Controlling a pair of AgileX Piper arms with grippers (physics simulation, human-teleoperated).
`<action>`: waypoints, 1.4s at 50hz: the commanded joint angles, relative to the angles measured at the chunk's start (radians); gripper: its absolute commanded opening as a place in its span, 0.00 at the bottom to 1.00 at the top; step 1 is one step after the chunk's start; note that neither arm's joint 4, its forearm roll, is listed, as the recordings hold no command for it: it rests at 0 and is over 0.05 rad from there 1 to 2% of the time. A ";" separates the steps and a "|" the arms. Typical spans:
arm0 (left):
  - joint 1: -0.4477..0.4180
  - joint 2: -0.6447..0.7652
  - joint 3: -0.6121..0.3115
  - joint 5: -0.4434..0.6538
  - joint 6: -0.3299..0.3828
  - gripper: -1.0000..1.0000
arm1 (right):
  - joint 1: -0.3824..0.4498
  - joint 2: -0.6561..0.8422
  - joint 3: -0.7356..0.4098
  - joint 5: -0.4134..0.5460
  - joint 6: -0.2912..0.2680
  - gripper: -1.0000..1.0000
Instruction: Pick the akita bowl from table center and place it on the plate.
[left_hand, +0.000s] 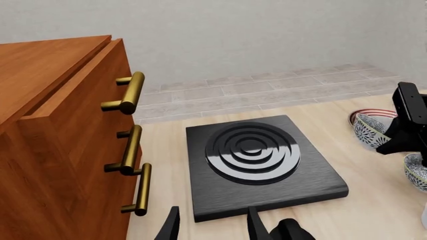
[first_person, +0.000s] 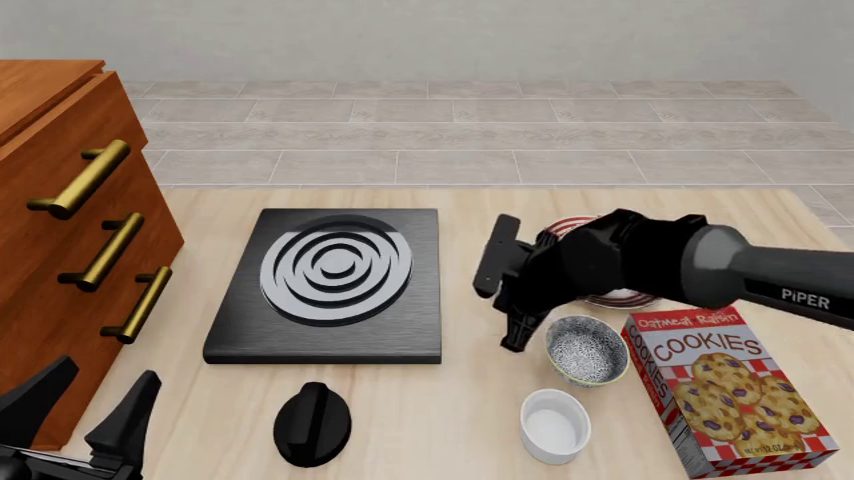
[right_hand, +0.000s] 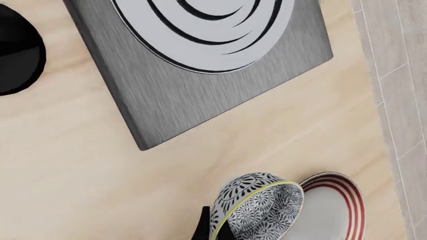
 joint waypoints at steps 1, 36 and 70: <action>-0.003 -0.005 0.000 0.004 0.001 1.00 | -0.036 -0.064 -0.066 0.082 0.034 0.00; -0.012 -0.030 0.001 0.026 0.007 1.00 | -0.321 -0.037 -0.094 0.033 0.135 0.00; -0.015 -0.016 0.000 0.020 0.007 1.00 | -0.402 0.163 -0.187 -0.038 0.182 0.00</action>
